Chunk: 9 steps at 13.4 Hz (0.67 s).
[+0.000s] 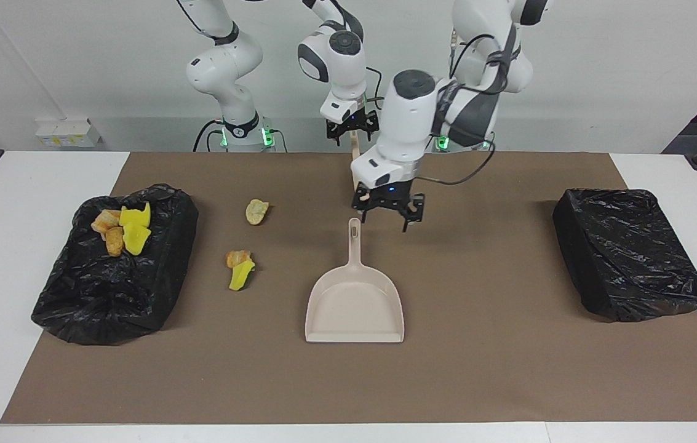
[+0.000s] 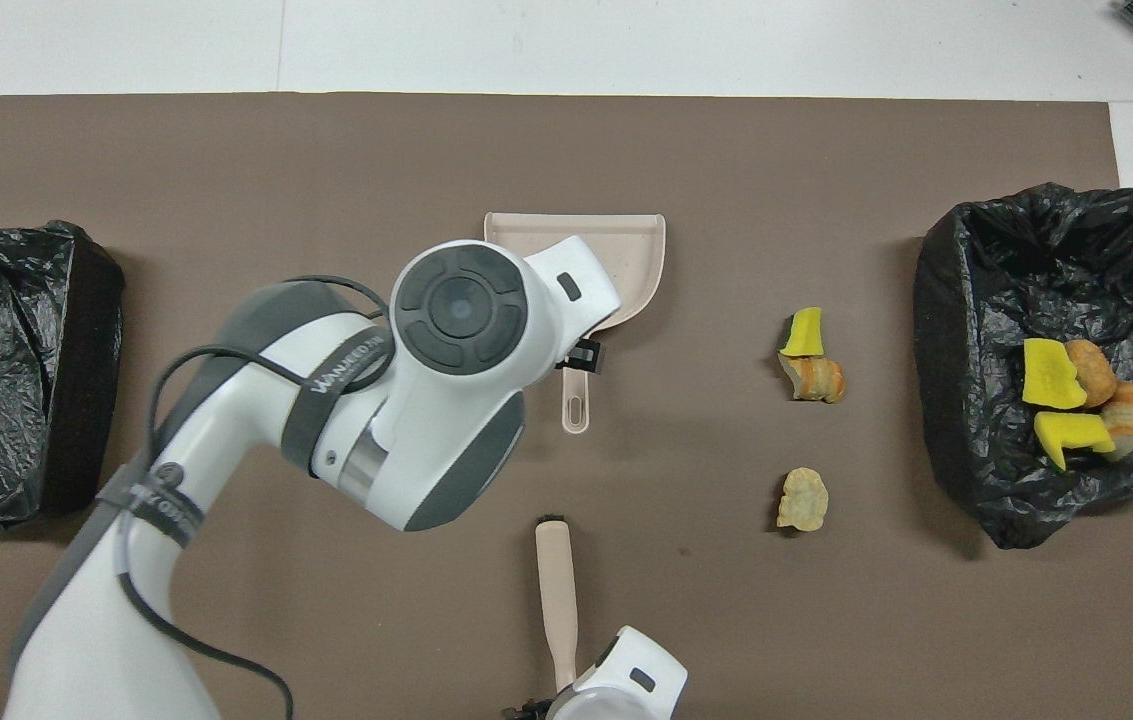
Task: Sweep and dump trash in bin
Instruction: 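Grasp the dustpan handle with the left gripper while the right gripper withdraws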
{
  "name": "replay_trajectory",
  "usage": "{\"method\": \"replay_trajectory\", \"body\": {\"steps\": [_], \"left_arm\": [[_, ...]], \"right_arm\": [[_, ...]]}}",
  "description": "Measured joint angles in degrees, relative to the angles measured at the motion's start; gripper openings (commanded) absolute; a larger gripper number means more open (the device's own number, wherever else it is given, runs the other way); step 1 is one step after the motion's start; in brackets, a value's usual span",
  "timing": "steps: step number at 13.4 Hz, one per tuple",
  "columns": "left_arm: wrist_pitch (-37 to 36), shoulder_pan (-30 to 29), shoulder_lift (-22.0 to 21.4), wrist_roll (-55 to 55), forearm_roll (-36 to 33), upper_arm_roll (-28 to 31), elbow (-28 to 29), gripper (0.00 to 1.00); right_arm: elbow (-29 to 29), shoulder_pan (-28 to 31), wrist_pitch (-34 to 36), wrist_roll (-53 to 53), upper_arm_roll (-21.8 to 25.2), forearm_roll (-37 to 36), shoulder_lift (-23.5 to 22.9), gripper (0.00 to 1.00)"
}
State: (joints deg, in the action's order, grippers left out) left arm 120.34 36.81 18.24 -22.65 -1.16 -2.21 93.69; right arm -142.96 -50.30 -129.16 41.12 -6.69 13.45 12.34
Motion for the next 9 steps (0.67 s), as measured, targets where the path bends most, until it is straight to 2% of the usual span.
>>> {"method": "replay_trajectory", "body": {"steps": [1, 2, 3, 5, 6, 9], "left_arm": [[1.22, 0.37, 1.00, -0.97, -0.02, 0.04, 0.01, 1.00], [2.42, 0.39, 1.96, -2.00, -0.03, 0.08, 0.00, 1.00], [3.35, 0.38, 2.75, -2.70, -0.03, 0.21, 0.00, 1.00], [4.17, 0.87, 4.52, -4.24, -0.26, 0.22, 0.03, 1.00], [5.45, 1.49, 5.75, -5.86, -1.04, 0.22, 0.03, 1.00], [7.29, 2.57, 8.21, -8.26, -1.91, 0.20, 0.04, 1.00]], "right_arm": [[-0.48, -0.90, -1.45, 1.07, 0.00, 0.00, -0.87, 0.77], [-0.85, -1.91, -2.80, 1.71, 0.00, 0.00, -2.10, 0.76], [-1.04, -2.66, -3.61, 2.18, -0.01, 0.01, -3.26, 0.68], [-1.06, -3.13, -4.26, 2.28, -0.01, 0.01, -4.73, 0.45], [-1.06, -3.12, -4.31, 2.30, 0.03, 0.01, -4.95, 0.39], [-0.98, -3.06, -4.31, 2.73, 0.29, 0.03, -4.96, 0.39]]}}
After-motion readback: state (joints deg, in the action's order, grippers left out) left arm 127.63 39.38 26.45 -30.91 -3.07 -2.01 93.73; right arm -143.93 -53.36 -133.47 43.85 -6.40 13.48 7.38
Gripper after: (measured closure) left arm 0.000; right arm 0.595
